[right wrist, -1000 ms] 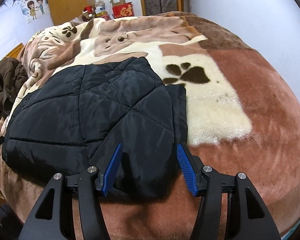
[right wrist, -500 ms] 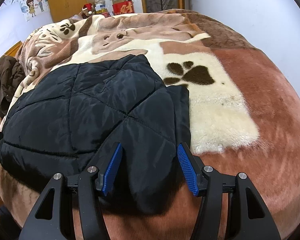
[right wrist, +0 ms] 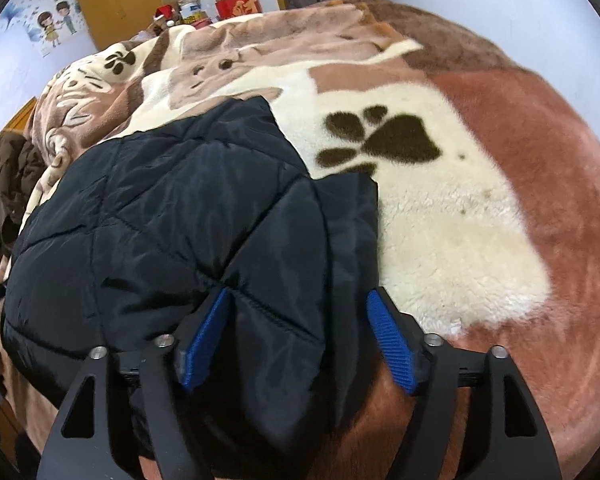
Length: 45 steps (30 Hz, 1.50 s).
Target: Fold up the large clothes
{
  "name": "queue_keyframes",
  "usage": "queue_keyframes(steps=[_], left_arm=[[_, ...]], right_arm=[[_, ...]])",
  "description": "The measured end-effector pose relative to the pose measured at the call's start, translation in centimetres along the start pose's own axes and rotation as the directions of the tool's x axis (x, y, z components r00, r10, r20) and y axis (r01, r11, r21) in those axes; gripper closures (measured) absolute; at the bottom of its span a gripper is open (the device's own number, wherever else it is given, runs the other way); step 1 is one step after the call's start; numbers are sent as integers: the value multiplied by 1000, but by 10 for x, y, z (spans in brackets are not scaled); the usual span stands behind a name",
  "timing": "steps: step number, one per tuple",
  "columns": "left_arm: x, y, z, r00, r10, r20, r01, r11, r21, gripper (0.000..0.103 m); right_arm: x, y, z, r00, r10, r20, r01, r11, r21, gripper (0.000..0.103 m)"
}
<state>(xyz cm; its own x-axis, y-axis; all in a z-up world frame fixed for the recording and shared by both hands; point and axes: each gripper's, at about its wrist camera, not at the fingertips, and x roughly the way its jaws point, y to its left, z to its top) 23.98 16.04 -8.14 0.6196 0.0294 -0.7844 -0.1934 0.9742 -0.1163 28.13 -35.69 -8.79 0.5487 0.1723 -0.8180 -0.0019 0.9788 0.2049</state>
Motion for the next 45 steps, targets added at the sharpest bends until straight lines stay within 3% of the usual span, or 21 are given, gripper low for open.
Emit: queue_keyframes(steps=[7, 18, 25, 31, 38, 45], left_arm=[[22, 14, 4, 997, -79, -26, 77, 995, -68, 15], [21, 24, -21, 988, -149, -33, 142, 976, -165, 15], [43, 13, 4, 987, -142, -73, 134, 985, -105, 12], [56, 20, 4, 976, -200, -84, 185, 970, -156, 9], [67, 31, -2, 943, -312, -113, 281, 933, -225, 7], [75, 25, 1, 941, -315, -126, 284, 935, -213, 6]], right_arm=[[18, -9, 8, 998, 50, -34, -49, 998, 39, 26], [19, -21, -9, 991, 128, -49, -121, 986, 118, 23], [35, -20, 7, 986, 154, -63, -147, 984, 104, 23], [44, -21, 12, 978, 190, -83, -180, 976, 121, 22], [45, -27, 3, 963, 250, -97, -234, 961, 149, 23], [53, -11, 12, 966, 236, -104, -224, 968, 115, 33]])
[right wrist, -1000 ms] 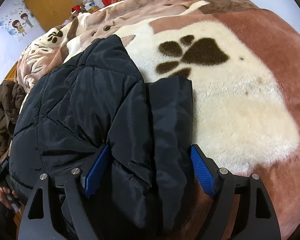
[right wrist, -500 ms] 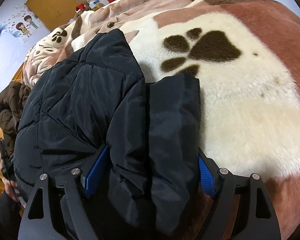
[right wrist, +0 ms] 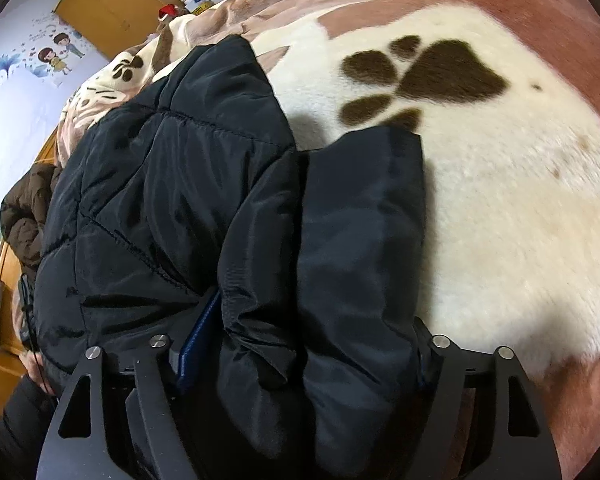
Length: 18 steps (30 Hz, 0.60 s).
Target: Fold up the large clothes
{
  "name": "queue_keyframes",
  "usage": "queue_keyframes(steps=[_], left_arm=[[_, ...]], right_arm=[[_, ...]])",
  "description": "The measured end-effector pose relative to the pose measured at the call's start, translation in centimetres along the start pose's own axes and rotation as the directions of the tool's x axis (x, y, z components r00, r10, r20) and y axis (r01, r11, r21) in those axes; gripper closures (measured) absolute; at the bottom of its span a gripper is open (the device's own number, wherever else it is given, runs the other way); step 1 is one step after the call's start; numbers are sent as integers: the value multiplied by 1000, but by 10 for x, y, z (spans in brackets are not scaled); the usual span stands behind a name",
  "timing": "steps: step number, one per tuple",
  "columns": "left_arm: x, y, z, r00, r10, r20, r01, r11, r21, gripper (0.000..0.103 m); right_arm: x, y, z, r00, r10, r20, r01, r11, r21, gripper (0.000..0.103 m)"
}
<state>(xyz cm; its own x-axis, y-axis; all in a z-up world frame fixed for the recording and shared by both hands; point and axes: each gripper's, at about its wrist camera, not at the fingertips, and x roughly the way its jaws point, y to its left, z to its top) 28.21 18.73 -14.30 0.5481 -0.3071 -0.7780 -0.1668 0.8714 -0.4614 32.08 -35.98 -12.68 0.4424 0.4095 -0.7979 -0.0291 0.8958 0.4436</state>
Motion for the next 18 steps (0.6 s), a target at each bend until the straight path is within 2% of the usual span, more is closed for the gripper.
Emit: queue_keyframes(steps=[3, 5, 6, 8, 11, 14, 18], left_arm=[[-1, -4, -1, 1000, 6, 5, -6, 1000, 15, 12], [-6, -14, -1, 1000, 16, 14, -17, 999, 36, 30], [-10, -20, -2, 999, 34, 19, -35, 998, 57, 34], [-18, -29, -1, 998, 62, 24, -63, 995, 76, 53], [-37, -38, 0, 995, 92, 43, -96, 992, 83, 67], [-63, -51, -3, 992, 97, 76, -104, 990, 100, 71], [-97, -67, -11, 992, 70, 108, -84, 988, 126, 72]], right_arm=[[-1, 6, -2, 1000, -10, 4, 10, 1000, -13, 40], [-4, 10, -1, 1000, -19, 7, 19, 1000, -20, 48], [-7, 13, 0, 999, -30, 9, 31, 999, -30, 55], [-13, 21, 2, 998, -55, 10, 56, 997, -49, 62], [-25, 29, 4, 997, -71, 17, 71, 996, -61, 70], [-49, 38, 4, 997, -61, 48, 64, 995, -72, 75], [-88, 50, -2, 995, -35, 93, 44, 994, -99, 76]])
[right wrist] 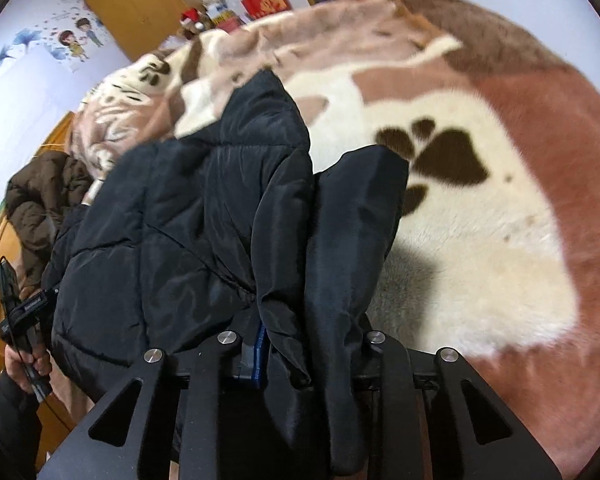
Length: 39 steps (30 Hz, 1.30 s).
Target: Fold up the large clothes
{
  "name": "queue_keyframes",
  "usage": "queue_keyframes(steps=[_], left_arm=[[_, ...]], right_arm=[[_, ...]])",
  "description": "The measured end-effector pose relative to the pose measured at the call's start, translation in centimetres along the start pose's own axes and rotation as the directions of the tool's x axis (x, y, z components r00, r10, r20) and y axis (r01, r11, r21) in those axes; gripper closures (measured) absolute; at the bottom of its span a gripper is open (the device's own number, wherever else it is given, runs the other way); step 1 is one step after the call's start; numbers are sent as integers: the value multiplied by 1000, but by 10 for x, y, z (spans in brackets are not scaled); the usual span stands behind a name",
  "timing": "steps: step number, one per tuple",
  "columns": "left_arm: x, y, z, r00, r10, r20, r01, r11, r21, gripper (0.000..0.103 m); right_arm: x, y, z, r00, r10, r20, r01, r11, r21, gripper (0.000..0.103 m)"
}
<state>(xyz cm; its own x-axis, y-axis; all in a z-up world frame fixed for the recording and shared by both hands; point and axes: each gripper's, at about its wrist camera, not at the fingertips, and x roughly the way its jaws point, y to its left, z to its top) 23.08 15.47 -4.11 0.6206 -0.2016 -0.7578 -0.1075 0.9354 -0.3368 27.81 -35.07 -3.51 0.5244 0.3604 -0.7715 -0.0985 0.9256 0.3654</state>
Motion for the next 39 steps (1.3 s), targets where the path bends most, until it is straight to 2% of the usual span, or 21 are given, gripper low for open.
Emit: queue_keyframes(steps=[7, 18, 26, 33, 39], left_arm=[[-52, -17, -13, 997, -52, 60, 51, 999, 18, 72], [-85, -14, -7, 994, -46, 98, 43, 998, 34, 72], [-92, 21, 31, 991, -7, 132, 4, 1000, 22, 72], [-85, 65, 83, 984, 47, 169, -51, 998, 21, 72], [-58, 105, 106, 981, 73, 182, -77, 997, 13, 72]], right_arm=[[-51, 2, -22, 998, 28, 52, -28, 1000, 4, 76], [-72, 17, -22, 995, 57, 84, -57, 998, -8, 76], [-43, 59, 10, 991, 102, 91, -99, 994, -34, 76], [11, 103, 42, 987, 135, 86, -132, 990, -38, 76], [65, 127, 56, 985, 157, 71, -155, 987, -33, 76]])
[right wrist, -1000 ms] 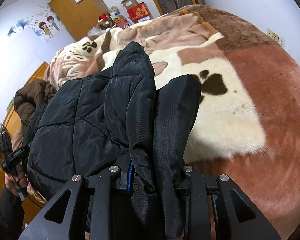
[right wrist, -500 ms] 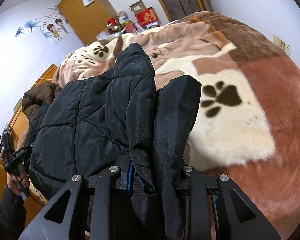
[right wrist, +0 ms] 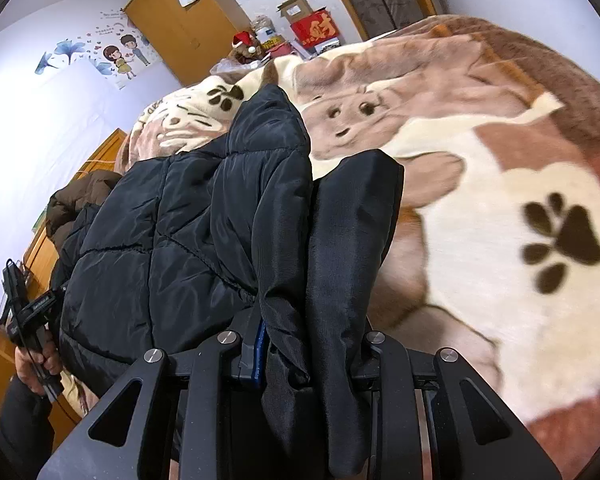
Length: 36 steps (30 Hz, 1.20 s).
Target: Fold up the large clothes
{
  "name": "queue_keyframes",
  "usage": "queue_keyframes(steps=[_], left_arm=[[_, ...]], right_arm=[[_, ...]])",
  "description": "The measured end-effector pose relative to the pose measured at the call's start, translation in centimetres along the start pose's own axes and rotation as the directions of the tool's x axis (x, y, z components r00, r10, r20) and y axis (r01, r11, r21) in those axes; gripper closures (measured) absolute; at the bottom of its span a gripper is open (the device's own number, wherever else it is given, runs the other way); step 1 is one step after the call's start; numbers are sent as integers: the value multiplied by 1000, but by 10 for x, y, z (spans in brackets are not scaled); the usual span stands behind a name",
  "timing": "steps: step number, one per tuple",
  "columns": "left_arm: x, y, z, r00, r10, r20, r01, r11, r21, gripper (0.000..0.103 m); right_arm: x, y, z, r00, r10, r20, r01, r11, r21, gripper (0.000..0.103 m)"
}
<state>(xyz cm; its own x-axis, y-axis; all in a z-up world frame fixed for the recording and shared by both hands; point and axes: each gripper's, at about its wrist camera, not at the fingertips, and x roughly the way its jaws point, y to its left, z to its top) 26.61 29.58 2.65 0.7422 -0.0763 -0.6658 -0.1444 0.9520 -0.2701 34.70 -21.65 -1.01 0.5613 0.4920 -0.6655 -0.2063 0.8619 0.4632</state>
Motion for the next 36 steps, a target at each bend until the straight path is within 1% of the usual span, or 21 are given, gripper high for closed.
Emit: queue_keyframes(steps=[4, 7, 8, 9, 10, 11, 13, 14, 16, 18, 20, 22, 23, 24, 26, 28, 29, 30, 32, 34, 36], left_arm=[[44, 25, -7, 999, 24, -37, -25, 1000, -12, 71], [81, 43, -26, 993, 64, -96, -68, 997, -45, 67], [91, 50, -34, 991, 74, -110, -82, 994, -68, 64], [97, 56, -39, 991, 73, -114, -83, 992, -94, 61], [99, 58, -43, 991, 74, -111, -86, 991, -104, 55], [101, 60, -44, 991, 81, -108, -93, 990, -108, 49], [98, 61, -43, 991, 79, -109, -92, 989, -117, 46], [94, 62, -42, 991, 80, -110, -93, 988, -121, 43], [86, 63, -37, 990, 87, -111, -101, 986, -130, 42], [71, 63, -31, 991, 100, -91, -112, 985, -135, 42], [55, 63, -23, 991, 130, -35, -133, 983, -124, 42], [40, 59, -14, 984, 173, 34, -168, 979, -119, 41], [36, 56, -9, 984, 171, 58, -163, 979, -124, 41], [34, 53, -6, 986, 151, 72, -141, 982, -128, 41], [40, 42, -2, 990, 119, 71, -113, 989, -91, 41], [57, 23, -5, 991, 121, 55, -120, 993, -10, 41], [71, 18, -8, 992, 121, 29, -122, 992, 18, 41], [86, 16, -11, 990, 138, 3, -138, 990, 38, 41], [109, 15, -18, 982, 187, -21, -185, 980, 71, 40], [117, 15, -20, 981, 193, -7, -191, 979, 76, 37], [122, 15, -19, 981, 193, -2, -192, 978, 80, 36]], right_arm=[[41, -4, -7, 999, -13, -33, 13, 1000, 0, 75], [74, -18, -22, 993, -62, -98, 65, 998, 20, 70], [79, -23, -26, 992, -67, -106, 70, 997, 31, 64], [81, -30, -29, 993, -56, -109, 62, 997, 52, 56], [82, -36, -31, 993, -44, -112, 52, 996, 72, 53], [81, -40, -31, 992, -36, -119, 46, 995, 84, 47], [74, -39, -29, 991, -45, -127, 56, 995, 83, 42], [69, -37, -27, 990, -54, -127, 65, 995, 80, 42], [58, -32, -24, 990, -74, -123, 84, 993, 82, 42], [42, -28, -21, 991, -93, -94, 101, 992, 81, 42], [24, -21, -16, 989, -145, -38, 148, 987, 60, 42], [12, -11, -10, 981, -192, 19, 191, 981, 28, 42], [10, -7, -7, 980, -194, 36, 194, 981, 12, 42], [10, 1, -4, 981, -187, 49, 188, 982, -13, 42], [20, 18, 2, 980, -188, 62, 193, 977, -88, 42], [39, 30, 5, 980, -190, 52, 196, 969, -151, 42], [49, 31, 6, 980, -195, 35, 198, 967, -163, 45], [64, 30, 6, 977, -215, 7, 213, 962, -174, 50], [87, 24, 3, 965, -259, -40, 246, 949, -197, 51], [99, 17, -1, 962, -269, -45, 255, 945, -206, 51], [99, 15, -3, 961, -273, -35, 259, 941, -217, 51]])
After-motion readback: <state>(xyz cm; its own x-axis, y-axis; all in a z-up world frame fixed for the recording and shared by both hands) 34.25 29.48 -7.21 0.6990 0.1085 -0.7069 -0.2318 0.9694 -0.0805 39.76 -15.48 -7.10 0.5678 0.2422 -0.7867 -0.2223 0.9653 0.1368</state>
